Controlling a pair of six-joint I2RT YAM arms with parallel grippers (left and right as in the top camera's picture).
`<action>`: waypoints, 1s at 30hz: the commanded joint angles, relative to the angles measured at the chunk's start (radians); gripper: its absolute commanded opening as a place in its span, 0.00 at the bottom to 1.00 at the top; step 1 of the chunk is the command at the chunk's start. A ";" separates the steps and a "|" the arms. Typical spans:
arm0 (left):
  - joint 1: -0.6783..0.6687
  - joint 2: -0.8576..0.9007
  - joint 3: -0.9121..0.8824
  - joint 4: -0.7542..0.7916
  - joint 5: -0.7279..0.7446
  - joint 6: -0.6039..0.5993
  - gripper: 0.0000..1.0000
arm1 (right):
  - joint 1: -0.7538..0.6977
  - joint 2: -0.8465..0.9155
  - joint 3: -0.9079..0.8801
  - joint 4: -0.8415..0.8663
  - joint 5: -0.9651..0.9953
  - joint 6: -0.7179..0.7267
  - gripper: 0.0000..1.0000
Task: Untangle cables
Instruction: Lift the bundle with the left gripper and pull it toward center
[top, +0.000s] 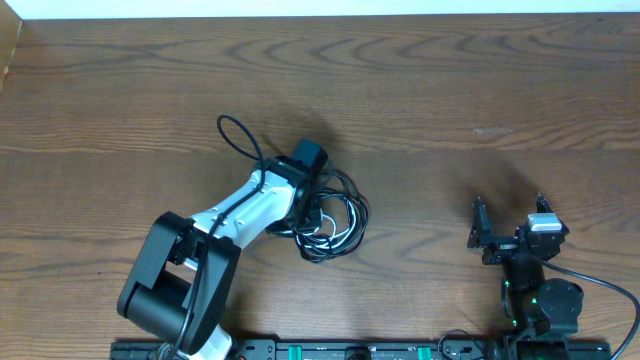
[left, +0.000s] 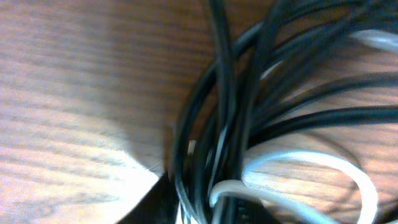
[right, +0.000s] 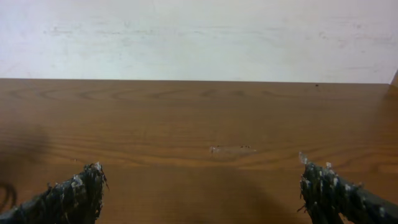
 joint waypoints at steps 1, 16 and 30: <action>-0.011 0.035 -0.016 0.023 0.018 -0.011 0.12 | 0.006 -0.001 -0.001 -0.004 0.007 0.007 0.99; -0.005 -0.023 0.015 -0.005 0.018 -0.045 0.07 | 0.006 -0.001 -0.001 -0.004 0.006 0.007 0.99; 0.085 -0.377 0.042 -0.048 0.018 -0.072 0.07 | 0.006 -0.001 -0.001 -0.004 0.007 0.006 0.99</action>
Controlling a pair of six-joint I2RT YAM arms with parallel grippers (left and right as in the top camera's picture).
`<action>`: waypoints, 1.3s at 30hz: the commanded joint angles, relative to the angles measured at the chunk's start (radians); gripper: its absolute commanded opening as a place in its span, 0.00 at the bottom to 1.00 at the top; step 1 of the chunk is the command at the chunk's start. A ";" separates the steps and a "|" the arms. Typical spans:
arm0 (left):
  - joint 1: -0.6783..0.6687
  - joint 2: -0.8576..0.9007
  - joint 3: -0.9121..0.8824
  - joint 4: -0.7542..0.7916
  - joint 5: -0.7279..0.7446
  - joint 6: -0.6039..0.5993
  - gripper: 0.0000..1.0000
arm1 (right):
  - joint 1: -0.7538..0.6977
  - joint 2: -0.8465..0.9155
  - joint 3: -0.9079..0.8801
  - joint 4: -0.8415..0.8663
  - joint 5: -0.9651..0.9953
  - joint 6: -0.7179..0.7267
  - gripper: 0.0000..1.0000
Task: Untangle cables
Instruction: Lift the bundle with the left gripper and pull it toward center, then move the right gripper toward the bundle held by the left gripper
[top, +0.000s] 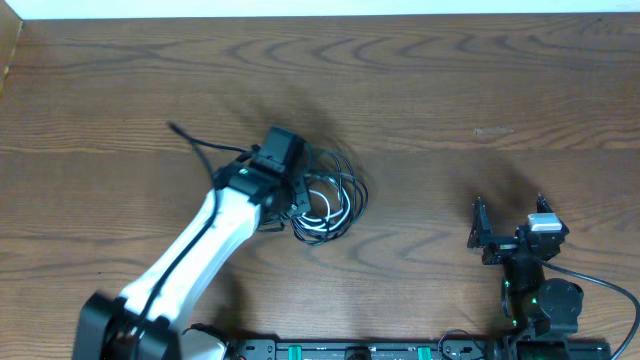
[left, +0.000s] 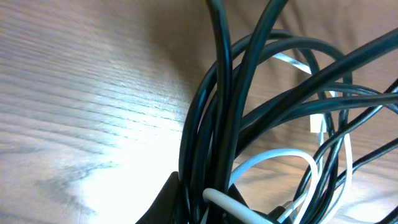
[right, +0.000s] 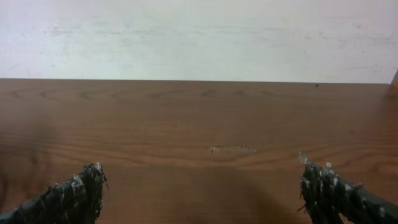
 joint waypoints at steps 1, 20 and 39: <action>0.025 -0.100 0.035 -0.014 -0.002 -0.014 0.07 | 0.006 -0.001 -0.001 -0.003 0.007 0.006 0.99; 0.122 -0.195 0.035 -0.031 0.092 -0.161 0.08 | 0.007 -0.001 -0.001 0.049 -0.122 0.109 0.99; 0.175 -0.195 0.035 -0.012 0.110 -0.402 0.07 | 0.006 0.237 0.414 -0.420 -0.185 0.066 0.99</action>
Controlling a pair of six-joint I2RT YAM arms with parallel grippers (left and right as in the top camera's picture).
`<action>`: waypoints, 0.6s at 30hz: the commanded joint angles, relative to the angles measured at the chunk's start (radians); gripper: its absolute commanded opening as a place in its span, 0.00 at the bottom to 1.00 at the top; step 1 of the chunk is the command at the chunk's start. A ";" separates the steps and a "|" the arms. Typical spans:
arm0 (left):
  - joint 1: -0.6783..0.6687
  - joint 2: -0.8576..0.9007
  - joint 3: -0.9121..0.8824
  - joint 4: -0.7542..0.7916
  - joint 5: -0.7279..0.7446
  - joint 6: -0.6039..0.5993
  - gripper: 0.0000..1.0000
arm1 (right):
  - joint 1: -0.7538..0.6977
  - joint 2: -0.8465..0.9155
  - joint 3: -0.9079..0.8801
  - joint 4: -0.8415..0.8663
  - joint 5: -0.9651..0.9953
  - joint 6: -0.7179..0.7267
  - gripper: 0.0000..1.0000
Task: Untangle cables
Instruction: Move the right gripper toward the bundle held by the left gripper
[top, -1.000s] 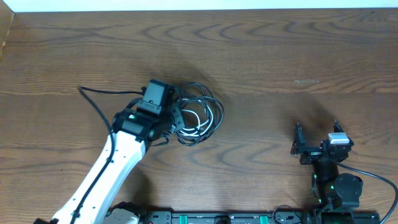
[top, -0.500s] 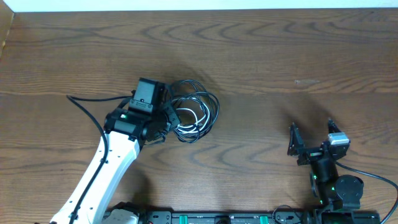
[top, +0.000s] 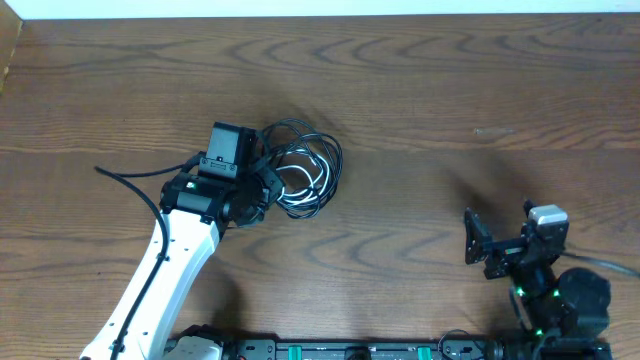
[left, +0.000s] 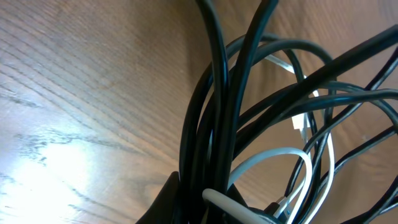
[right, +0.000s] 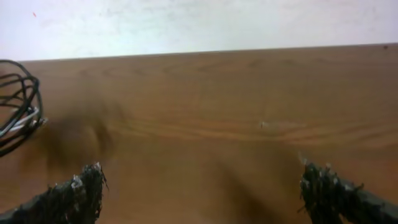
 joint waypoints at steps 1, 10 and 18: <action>0.006 -0.011 0.035 0.003 0.008 -0.081 0.07 | 0.006 0.111 0.093 -0.043 -0.010 -0.021 0.99; 0.006 -0.011 0.035 -0.005 0.071 -0.192 0.07 | 0.006 0.352 0.228 -0.035 -0.174 -0.019 0.99; 0.006 -0.011 0.035 -0.004 0.169 -0.214 0.07 | 0.006 0.378 0.228 0.018 -0.224 0.139 0.99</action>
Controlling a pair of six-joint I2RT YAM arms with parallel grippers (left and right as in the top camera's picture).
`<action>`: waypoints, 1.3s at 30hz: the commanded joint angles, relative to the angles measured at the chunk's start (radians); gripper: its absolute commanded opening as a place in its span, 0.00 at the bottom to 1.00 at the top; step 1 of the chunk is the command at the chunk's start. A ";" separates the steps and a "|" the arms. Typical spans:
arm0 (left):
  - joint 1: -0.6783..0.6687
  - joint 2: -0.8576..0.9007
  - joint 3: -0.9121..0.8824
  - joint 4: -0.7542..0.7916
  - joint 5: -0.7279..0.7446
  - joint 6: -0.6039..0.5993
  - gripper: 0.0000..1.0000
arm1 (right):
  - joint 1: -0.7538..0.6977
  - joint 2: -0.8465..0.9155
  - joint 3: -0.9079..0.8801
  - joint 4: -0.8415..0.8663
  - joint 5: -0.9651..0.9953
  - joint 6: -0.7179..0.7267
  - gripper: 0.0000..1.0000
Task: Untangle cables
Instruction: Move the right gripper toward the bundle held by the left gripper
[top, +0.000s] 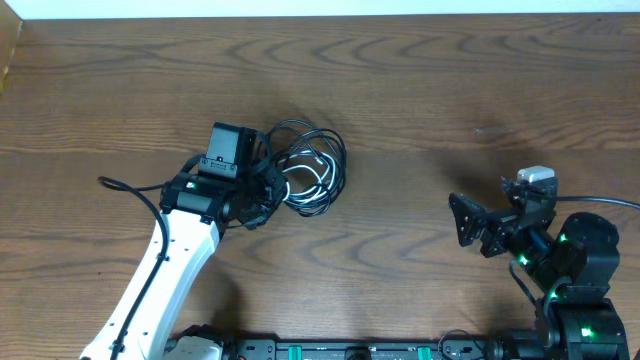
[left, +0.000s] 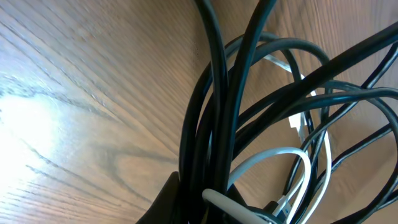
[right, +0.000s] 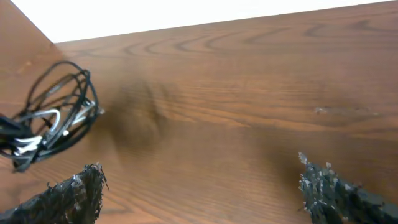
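A tangle of black and white cables (top: 310, 172) lies left of the table's middle. My left gripper (top: 262, 192) is shut on the tangle's left side. In the left wrist view the black strands (left: 217, 124) and a white loop (left: 273, 158) fill the picture and run down between the jaws at the bottom edge. At the right, my right gripper (top: 463, 224) is open and empty, its jaws facing left toward the tangle. The right wrist view shows the cables (right: 53, 115) far off at the left, beyond the spread fingertips (right: 78, 186).
The brown wooden table (top: 450, 90) stretches around both arms. A black cord (top: 125, 185) of the left arm loops out to its left. A black rail (top: 330, 350) runs along the near edge.
My right arm has swung further left, so the tangle now shows more fully in its wrist view. The left gripper and the tangle have hardly shifted.
My left gripper was shut on the tangle near the table's middle. It then held it further left and further back, and further left again a moment ago. My right gripper stayed open, facing the far edge, then turned left toward the tangle.
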 joint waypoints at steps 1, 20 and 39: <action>0.006 -0.011 0.035 0.000 0.082 -0.050 0.07 | 0.007 -0.001 0.022 0.024 -0.035 0.105 0.99; 0.026 -0.011 0.035 0.075 0.393 -0.231 0.07 | 0.007 0.039 0.022 0.184 -0.224 0.445 0.98; 0.025 -0.009 0.035 0.097 0.415 -0.372 0.07 | 0.259 0.406 0.022 0.558 -0.296 0.688 0.93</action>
